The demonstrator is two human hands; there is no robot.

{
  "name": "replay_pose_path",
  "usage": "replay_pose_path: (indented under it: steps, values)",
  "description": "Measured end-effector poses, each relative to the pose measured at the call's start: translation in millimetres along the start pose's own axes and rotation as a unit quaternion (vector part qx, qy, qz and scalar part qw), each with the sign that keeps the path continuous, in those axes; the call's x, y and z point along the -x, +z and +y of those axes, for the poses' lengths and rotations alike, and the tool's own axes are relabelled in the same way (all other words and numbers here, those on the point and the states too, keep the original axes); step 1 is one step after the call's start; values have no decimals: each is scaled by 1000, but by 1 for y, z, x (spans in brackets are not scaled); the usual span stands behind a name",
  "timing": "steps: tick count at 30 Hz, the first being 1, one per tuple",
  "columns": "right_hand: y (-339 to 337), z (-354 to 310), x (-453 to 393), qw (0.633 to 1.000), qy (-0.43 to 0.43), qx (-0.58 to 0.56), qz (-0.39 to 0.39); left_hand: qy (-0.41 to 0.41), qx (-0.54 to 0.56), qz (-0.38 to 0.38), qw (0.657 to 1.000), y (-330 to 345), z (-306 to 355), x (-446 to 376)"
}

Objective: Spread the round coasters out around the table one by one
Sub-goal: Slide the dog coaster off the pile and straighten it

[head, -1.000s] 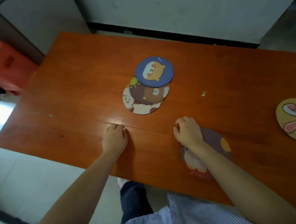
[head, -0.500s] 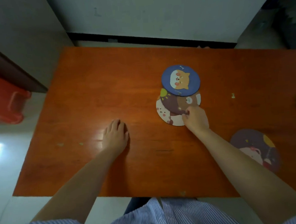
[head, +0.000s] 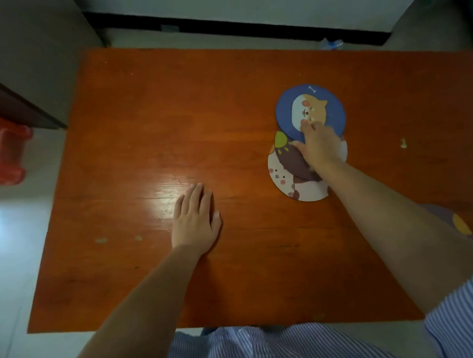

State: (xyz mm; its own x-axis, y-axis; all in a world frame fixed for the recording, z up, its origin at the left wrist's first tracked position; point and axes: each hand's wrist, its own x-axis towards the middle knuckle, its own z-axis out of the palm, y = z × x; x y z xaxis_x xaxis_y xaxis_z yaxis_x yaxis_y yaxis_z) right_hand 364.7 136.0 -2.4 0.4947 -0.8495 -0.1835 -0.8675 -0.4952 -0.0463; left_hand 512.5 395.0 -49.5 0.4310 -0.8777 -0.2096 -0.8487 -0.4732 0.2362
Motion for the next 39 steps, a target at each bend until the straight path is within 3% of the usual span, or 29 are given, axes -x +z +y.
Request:
replay_pose_path:
  steps: [5, 9, 11, 13, 17, 21, 24, 26, 30, 35, 39]
  values:
    - [-2, -4, -2, 995, -58, 80, -3, -7, -4, 3, 1000, -1, 1, 0]
    - [-10, -5, 13, 996, -14, -57, 62, -12, -1, 9, 1000, -4, 2, 0]
    - [-15, -7, 38, 977, -88, -136, 136, -13, 1, 14, 1000, -4, 3, -1]
    - [-13, -5, 77, 952, -206, -147, 170, -13, 0, 18, 1000, -5, 4, -1]
    - [18, 14, 144, 936, -322, -112, 88, -15, 21, 17, 1000, -8, 4, 0]
    - [36, 31, 163, 949, -281, -144, 4, -23, 29, 2, 999, -6, 2, 0]
    - [34, 28, 162, 972, -127, -196, -24, -35, 39, 4, 999, -7, 4, 1]
    - [31, 19, 156, 984, -21, -173, -46, -83, 78, 12, 993, -13, 10, 2]
    - [31, -9, 153, 983, 13, -155, -100, -156, 159, -35, 974, -25, 47, -2]
    - [33, -15, 152, 930, 151, -330, -53, -258, 240, -53, 934, -31, 71, -3]
    - [30, 0, 161, 942, 90, -324, 3, -288, 359, -86, 883, -28, 67, 9]
